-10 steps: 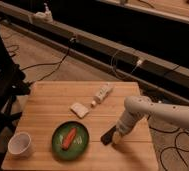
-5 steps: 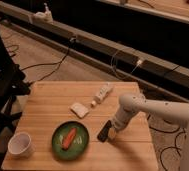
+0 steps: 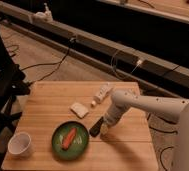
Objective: Push the eraser across the table
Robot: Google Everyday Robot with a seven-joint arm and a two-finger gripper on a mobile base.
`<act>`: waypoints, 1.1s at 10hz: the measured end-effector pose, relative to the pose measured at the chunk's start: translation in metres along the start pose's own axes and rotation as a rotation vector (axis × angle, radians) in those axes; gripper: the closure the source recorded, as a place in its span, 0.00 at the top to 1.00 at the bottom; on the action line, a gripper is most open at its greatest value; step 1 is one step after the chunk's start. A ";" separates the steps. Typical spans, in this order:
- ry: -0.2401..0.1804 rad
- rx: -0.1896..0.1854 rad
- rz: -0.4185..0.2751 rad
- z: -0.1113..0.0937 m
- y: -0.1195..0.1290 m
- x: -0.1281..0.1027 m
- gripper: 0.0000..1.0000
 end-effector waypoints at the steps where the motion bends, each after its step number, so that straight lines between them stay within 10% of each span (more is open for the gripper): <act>1: -0.002 -0.011 -0.024 0.004 0.006 -0.009 0.00; 5: -0.004 -0.019 -0.093 0.014 0.008 -0.038 0.00; 11: -0.029 0.079 -0.140 -0.007 -0.025 -0.064 0.00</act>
